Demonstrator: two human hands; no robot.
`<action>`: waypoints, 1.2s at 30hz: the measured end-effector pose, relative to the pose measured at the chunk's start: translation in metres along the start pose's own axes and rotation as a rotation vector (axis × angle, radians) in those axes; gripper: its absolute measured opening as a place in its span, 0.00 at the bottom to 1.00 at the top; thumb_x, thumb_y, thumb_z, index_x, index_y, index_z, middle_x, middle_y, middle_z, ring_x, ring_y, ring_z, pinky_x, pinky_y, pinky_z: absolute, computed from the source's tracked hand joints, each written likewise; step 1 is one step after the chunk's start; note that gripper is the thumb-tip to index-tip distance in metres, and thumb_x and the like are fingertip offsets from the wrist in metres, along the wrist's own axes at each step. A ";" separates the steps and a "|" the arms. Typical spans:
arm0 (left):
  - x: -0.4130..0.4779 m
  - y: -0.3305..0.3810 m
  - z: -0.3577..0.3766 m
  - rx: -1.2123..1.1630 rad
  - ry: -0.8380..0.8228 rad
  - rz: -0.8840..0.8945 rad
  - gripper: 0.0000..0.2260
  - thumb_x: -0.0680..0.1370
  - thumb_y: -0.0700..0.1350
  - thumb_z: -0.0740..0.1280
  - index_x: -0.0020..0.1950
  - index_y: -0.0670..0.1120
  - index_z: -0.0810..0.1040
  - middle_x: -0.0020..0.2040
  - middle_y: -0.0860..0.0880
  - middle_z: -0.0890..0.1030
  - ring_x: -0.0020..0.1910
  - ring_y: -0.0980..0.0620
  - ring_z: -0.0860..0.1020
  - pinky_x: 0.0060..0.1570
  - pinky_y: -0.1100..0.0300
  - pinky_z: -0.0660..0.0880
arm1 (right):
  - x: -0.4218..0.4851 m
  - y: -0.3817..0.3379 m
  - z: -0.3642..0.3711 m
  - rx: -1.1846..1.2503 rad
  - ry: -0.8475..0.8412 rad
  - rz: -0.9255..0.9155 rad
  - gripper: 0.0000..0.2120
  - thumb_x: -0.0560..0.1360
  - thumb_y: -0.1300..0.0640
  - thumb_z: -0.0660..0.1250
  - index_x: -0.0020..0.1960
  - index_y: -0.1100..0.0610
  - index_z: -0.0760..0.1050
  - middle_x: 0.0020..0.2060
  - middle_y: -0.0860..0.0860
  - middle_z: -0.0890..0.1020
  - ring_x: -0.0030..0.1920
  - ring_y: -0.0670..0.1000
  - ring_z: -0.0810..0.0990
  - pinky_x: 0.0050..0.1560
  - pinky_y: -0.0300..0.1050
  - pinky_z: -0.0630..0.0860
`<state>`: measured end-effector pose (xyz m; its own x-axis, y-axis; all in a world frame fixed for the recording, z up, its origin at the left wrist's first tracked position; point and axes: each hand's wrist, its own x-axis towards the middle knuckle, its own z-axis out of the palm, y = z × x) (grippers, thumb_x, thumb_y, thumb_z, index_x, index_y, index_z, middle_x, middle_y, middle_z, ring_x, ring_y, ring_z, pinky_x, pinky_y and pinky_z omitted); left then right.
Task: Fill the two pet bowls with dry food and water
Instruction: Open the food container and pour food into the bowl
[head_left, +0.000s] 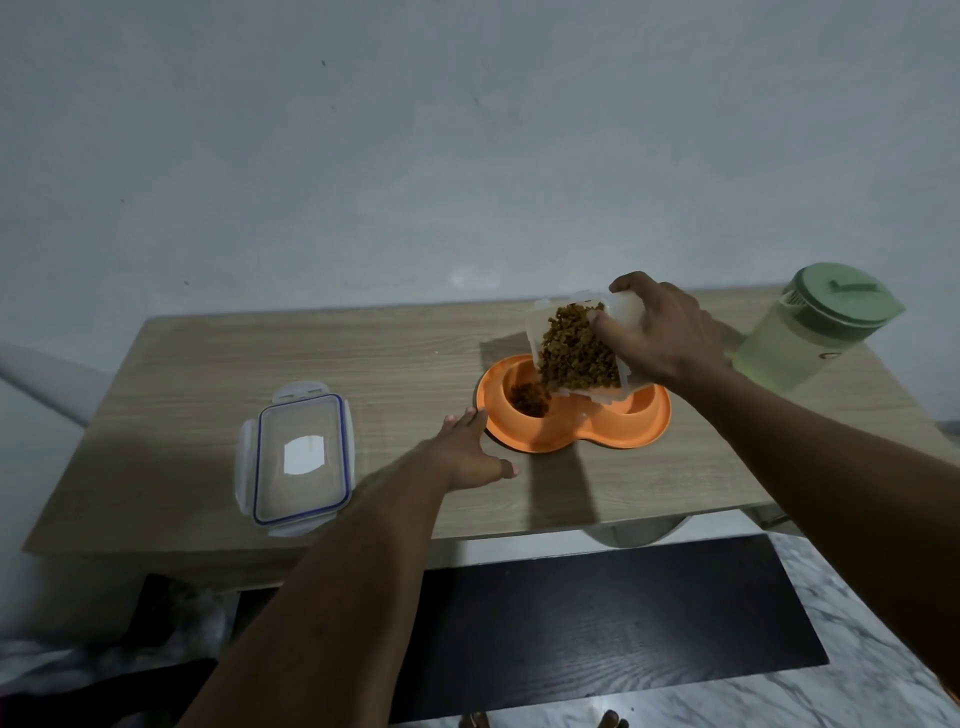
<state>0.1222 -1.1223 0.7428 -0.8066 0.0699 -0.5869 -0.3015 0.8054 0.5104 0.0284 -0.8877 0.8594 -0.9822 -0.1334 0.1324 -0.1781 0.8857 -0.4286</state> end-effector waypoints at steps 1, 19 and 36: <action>-0.001 0.000 0.000 -0.003 0.000 0.000 0.48 0.74 0.62 0.69 0.82 0.53 0.41 0.81 0.54 0.40 0.79 0.50 0.36 0.78 0.44 0.48 | 0.000 0.000 0.000 0.004 0.000 0.003 0.33 0.68 0.27 0.57 0.66 0.45 0.71 0.54 0.56 0.80 0.53 0.61 0.79 0.53 0.59 0.78; -0.006 0.003 -0.003 -0.017 -0.014 -0.001 0.47 0.75 0.61 0.69 0.81 0.53 0.40 0.81 0.54 0.40 0.79 0.49 0.36 0.78 0.45 0.47 | -0.007 0.029 -0.012 0.409 0.064 0.259 0.22 0.70 0.36 0.65 0.57 0.49 0.77 0.50 0.51 0.81 0.51 0.57 0.80 0.54 0.58 0.80; -0.046 0.015 -0.016 -0.449 0.257 0.008 0.34 0.77 0.71 0.55 0.78 0.55 0.63 0.76 0.51 0.68 0.73 0.49 0.68 0.65 0.53 0.64 | -0.055 0.014 0.036 1.233 -0.101 0.760 0.26 0.71 0.46 0.67 0.66 0.54 0.74 0.53 0.60 0.79 0.48 0.61 0.80 0.42 0.56 0.82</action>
<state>0.1468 -1.1229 0.7876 -0.8918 -0.1171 -0.4370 -0.4374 0.4698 0.7668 0.0778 -0.8842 0.8140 -0.8517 0.1089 -0.5126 0.4911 -0.1756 -0.8532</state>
